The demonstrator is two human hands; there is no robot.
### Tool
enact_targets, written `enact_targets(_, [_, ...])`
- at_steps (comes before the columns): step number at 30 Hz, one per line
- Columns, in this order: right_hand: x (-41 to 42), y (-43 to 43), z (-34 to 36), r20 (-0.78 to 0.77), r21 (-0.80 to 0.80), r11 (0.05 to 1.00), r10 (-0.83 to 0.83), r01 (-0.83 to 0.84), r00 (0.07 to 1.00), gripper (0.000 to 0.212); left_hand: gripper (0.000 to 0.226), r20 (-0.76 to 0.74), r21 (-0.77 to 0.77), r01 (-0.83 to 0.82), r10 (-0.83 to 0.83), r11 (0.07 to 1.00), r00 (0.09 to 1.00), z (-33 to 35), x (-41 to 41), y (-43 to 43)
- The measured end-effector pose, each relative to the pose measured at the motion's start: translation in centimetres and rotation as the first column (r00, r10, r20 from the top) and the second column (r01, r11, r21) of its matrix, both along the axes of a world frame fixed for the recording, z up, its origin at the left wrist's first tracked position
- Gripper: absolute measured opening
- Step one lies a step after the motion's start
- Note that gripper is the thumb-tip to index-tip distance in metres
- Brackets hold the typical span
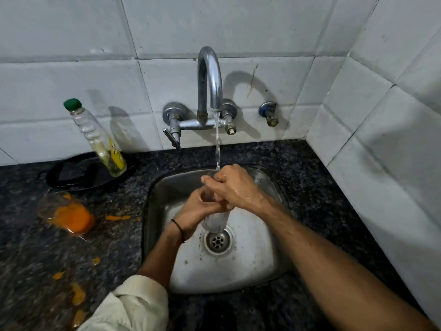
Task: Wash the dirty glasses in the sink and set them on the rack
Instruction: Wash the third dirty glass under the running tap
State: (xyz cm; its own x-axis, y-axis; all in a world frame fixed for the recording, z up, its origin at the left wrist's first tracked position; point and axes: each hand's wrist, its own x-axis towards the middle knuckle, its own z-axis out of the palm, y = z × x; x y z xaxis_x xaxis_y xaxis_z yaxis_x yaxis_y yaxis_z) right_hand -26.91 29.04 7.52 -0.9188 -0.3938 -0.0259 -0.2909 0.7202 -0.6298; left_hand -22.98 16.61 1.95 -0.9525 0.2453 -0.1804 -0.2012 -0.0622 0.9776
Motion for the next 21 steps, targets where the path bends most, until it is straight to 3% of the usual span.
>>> enact_targets(2, [0.2, -0.1, 0.6, 0.002, -0.013, 0.999, 0.042, -0.042, 0.999, 0.05, 0.028, 0.01, 0.035, 0.058, -0.059, 0.998, 0.998, 0.2, 0.1, -0.6])
enact_targets(4, [0.6, -1.0, 0.6, -0.055, 0.003, 0.995, -0.103, 0.103, 0.993, 0.046, 0.019, -0.047, -0.142, -0.111, 0.106, 0.984, 0.993, 0.2, 0.0, 0.6])
enact_targets(6, [1.2, -2.2, 0.3, -0.121, 0.073, 0.962, -0.254, 0.264, 0.959, 0.042, 0.017, -0.222, -0.391, -0.382, 0.317, 0.837, 0.922, 0.2, -0.3, 2.4])
enact_targets(7, [1.4, -2.6, 0.2, -0.152, 0.116, 0.948, -0.277, 0.295, 0.949, 0.042, 0.019, -0.286, -0.434, -0.479, 0.388, 0.763, 0.876, 0.0, -0.2, 3.1])
enact_targets(8, [1.4, -2.8, 0.1, -0.173, 0.148, 0.945, -0.264, 0.291, 0.949, 0.042, 0.021, -0.293, -0.425, -0.505, 0.414, 0.751, 0.862, -0.3, -0.2, 3.3])
enact_targets(11, [1.0, -1.6, 1.1, -0.146, 0.222, 0.973, -0.036, 0.068, 0.989, 0.039, 0.029, -0.126, -0.147, -0.236, 0.218, 0.961, 0.968, -0.6, -0.2, 1.4])
enact_targets(13, [0.7, -0.7, 1.8, -0.051, 0.216, 0.967, 0.151, -0.137, 0.987, 0.043, 0.034, -0.073, 0.066, -0.017, 0.022, 0.998, 0.997, 0.1, 0.0, -0.3])
enact_targets(14, [0.7, -0.7, 1.7, -0.036, 0.185, 0.969, 0.171, -0.162, 0.985, 0.044, 0.035, -0.066, 0.053, 0.018, -0.014, 0.998, 0.998, 0.4, -0.1, -0.4])
enact_targets(16, [0.9, -1.2, 1.0, -0.087, 0.08, 0.997, 0.007, 0.0, 0.996, 0.042, 0.024, -0.116, -0.19, -0.112, 0.091, 0.975, 0.989, 0.3, -0.7, 0.6])
enact_targets(18, [1.3, -2.3, 0.4, -0.107, 0.023, 0.968, -0.248, 0.251, 0.963, 0.041, 0.012, -0.271, -0.426, -0.354, 0.256, 0.833, 0.928, -0.3, -1.2, 2.4])
enact_targets(20, [1.4, -2.9, -0.3, -0.107, 0.095, 0.936, -0.328, 0.338, 0.939, 0.042, 0.012, -0.364, -0.44, -0.513, 0.377, 0.737, 0.852, -0.8, -1.3, 3.3])
enact_targets(21, [1.3, -2.9, -0.6, -0.105, 0.131, 0.939, -0.306, 0.318, 0.946, 0.044, 0.015, -0.353, -0.412, -0.498, 0.37, 0.763, 0.859, -1.1, -1.2, 3.1])
